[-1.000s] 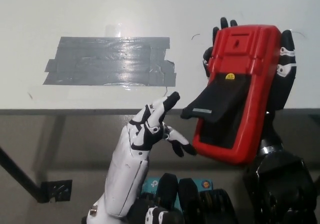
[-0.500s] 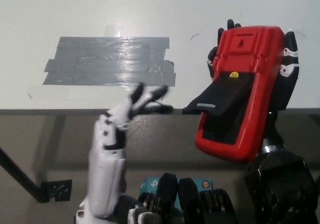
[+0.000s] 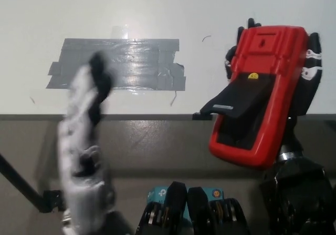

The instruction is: The robot first picks the multimeter with right hand and then unfolds the black stand on the back of it using left hand

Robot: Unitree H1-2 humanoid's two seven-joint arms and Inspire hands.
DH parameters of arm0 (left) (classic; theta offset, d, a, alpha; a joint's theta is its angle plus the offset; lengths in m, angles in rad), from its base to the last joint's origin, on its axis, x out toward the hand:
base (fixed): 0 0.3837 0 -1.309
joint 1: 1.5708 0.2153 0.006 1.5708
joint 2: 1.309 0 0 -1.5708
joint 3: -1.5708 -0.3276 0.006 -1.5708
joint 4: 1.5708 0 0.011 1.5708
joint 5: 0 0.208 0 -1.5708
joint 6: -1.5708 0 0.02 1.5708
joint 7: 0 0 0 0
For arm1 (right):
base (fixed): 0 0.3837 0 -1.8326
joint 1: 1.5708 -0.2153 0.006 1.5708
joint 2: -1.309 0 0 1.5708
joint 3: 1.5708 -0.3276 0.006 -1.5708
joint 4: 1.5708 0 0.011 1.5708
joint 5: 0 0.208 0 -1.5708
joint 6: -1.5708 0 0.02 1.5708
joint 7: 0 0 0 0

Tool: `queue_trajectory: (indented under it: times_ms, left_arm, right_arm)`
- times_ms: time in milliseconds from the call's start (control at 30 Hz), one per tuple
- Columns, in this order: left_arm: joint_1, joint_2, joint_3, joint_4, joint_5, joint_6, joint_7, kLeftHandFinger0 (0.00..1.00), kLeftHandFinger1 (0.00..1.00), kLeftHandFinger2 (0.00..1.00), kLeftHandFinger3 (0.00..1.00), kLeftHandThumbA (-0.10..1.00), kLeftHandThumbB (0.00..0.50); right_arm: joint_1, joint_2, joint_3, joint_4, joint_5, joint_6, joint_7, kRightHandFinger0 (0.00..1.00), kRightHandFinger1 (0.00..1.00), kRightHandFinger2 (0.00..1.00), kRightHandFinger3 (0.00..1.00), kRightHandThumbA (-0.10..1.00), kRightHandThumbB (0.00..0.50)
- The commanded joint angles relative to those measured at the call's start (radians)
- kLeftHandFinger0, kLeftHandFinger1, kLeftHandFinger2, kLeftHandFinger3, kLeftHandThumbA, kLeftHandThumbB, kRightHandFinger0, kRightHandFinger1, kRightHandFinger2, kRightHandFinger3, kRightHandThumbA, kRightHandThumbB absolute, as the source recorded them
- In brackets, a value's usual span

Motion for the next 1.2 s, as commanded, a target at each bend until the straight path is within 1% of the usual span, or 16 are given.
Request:
queue_trajectory:
  times_ms: [0,67,133,200,267,300,433,467,567,633,867,967,1000,1067,1100,1167]
  left_arm:
    - [0.055,0.012,-0.010,0.014,0.094,0.031,-0.134,1.00,1.00,1.00,1.00,1.00,0.383]
    - [0.077,0.022,-0.023,0.028,0.078,0.043,-0.181,1.00,1.00,1.00,1.00,1.00,0.398]
    - [0.082,0.017,-0.032,0.041,0.077,0.038,-0.192,1.00,1.00,1.00,1.00,1.00,0.398]
    - [0.082,0.013,-0.033,0.054,0.078,0.036,-0.203,1.00,1.00,1.00,1.00,1.00,0.392]
    - [0.078,0.003,-0.034,0.066,0.080,0.032,-0.201,1.00,1.00,1.00,1.00,1.00,0.415]
    - [0.077,0.000,-0.036,0.078,0.076,0.028,-0.199,1.00,0.97,1.00,1.00,1.00,0.413]
    - [0.074,-0.003,-0.038,0.088,0.043,0.039,-0.230,1.00,0.98,0.97,1.00,1.00,0.427]
    - [0.076,-0.004,-0.038,0.090,0.036,0.041,-0.234,1.00,0.98,0.96,1.00,1.00,0.423]
    - [0.080,-0.011,-0.034,0.098,0.038,0.029,-0.226,1.00,0.94,0.95,1.00,1.00,0.420]
    - [0.080,-0.015,-0.031,0.104,0.043,0.017,-0.218,1.00,0.92,0.94,1.00,1.00,0.422]
    - [0.088,-0.032,-0.018,0.115,0.112,-0.028,-0.165,1.00,0.83,0.91,1.00,1.00,0.410]
    - [0.088,-0.033,-0.020,0.117,0.146,-0.038,-0.134,1.00,0.79,0.87,1.00,1.00,0.426]
    - [0.090,-0.031,-0.025,0.120,0.159,-0.039,-0.118,1.00,0.75,0.83,1.00,1.00,0.427]
    - [0.088,-0.016,-0.044,0.127,0.166,-0.039,-0.082,1.00,0.73,0.80,1.00,1.00,0.423]
    - [0.087,-0.016,-0.049,0.128,0.158,-0.039,-0.076,1.00,0.70,0.76,1.00,1.00,0.427]
    - [0.081,-0.015,-0.047,0.123,0.146,-0.039,-0.075,1.00,0.58,0.63,1.00,1.00,0.390]
  right_arm:
    - [-0.064,0.060,0.005,-0.039,-0.013,-0.029,0.006,0.00,0.44,0.86,1.00,-0.10,0.053]
    - [-0.067,0.062,0.005,-0.044,-0.023,-0.033,-0.012,0.00,0.45,0.87,1.00,-0.10,0.060]
    - [-0.066,0.062,0.011,-0.051,-0.048,-0.033,-0.027,0.00,0.45,0.88,1.00,-0.10,0.069]
    - [-0.064,0.046,0.022,-0.050,-0.042,-0.018,-0.015,0.00,0.41,0.84,1.00,-0.10,0.059]
    - [-0.064,0.041,0.026,-0.046,-0.052,-0.016,-0.008,0.00,0.36,0.83,1.00,-0.10,0.057]
    - [-0.062,0.041,0.027,-0.039,-0.066,-0.020,0.011,0.00,0.35,0.83,1.00,-0.10,0.048]
    - [-0.067,0.055,0.020,-0.035,-0.062,-0.031,-0.002,0.00,0.37,0.85,1.00,-0.10,0.058]
    - [-0.067,0.057,0.020,-0.037,-0.057,-0.033,-0.002,0.00,0.38,0.86,1.00,-0.10,0.051]
    - [-0.067,0.058,0.022,-0.035,-0.056,-0.032,0.004,0.00,0.40,0.85,1.00,-0.10,0.051]
    - [-0.070,0.066,0.019,-0.043,-0.053,-0.035,-0.037,0.00,0.43,0.86,1.00,-0.10,0.084]
    - [-0.076,0.071,0.017,-0.048,-0.066,-0.044,-0.037,0.00,0.42,0.87,1.00,-0.10,0.062]
    - [-0.082,0.067,0.014,-0.044,-0.053,-0.044,-0.029,0.00,0.43,0.84,1.00,-0.10,0.060]
    - [-0.085,0.066,0.013,-0.043,-0.054,-0.045,-0.028,0.00,0.43,0.83,1.00,-0.10,0.063]
    - [-0.089,0.062,0.012,-0.045,-0.035,-0.040,-0.030,0.00,0.43,0.82,1.00,-0.10,0.057]
    - [-0.091,0.059,0.010,-0.047,-0.020,-0.038,-0.038,0.00,0.43,0.81,1.00,-0.10,0.058]
    - [-0.100,0.063,0.003,-0.037,0.014,-0.042,-0.032,0.00,0.44,0.82,1.00,-0.10,0.054]
